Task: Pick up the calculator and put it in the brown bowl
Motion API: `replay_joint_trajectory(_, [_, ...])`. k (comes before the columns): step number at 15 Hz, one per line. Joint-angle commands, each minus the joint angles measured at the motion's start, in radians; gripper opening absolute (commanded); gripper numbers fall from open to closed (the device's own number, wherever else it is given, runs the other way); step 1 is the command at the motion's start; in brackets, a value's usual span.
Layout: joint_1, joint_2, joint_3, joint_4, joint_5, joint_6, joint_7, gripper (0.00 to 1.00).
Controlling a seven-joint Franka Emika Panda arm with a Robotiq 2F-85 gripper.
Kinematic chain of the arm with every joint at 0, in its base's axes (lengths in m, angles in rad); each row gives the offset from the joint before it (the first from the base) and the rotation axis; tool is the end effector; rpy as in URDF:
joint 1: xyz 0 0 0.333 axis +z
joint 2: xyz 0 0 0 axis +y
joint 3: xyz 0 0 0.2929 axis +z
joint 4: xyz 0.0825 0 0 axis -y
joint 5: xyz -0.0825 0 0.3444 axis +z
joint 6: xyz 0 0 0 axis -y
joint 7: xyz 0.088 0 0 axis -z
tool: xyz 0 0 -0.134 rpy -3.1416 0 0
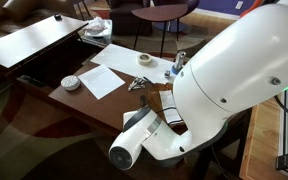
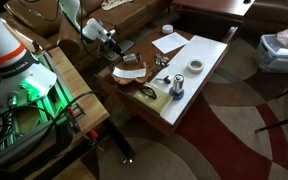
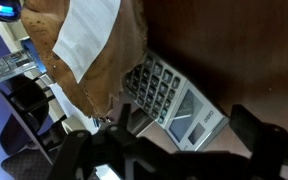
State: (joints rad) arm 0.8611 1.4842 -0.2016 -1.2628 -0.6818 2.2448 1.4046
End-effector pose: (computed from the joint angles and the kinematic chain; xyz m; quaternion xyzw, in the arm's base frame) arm 0.4504 0.3104 -0.1484 0.9206 -0.0133 0.1514 0.3597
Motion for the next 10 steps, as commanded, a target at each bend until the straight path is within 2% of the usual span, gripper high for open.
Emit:
replay_joint_trajectory(1, [0.009, 0.0, -0.006, -0.008, -0.119, -0.035, 0.077, 1.0])
replay_joint_trajectory(2, [0.009, 0.0, -0.007, -0.008, -0.151, -0.041, 0.093, 1.0])
replay_joint_trajectory(3, [0.035, 0.0, -0.037, -0.014, -0.143, -0.033, 0.1, 0.8])
replay_joint_trajectory(5, [0.031, 0.0, -0.035, -0.009, -0.182, -0.045, 0.125, 0.68])
replay_joint_trajectory(10, [0.018, 0.0, -0.02, 0.01, -0.228, -0.108, 0.164, 0.26])
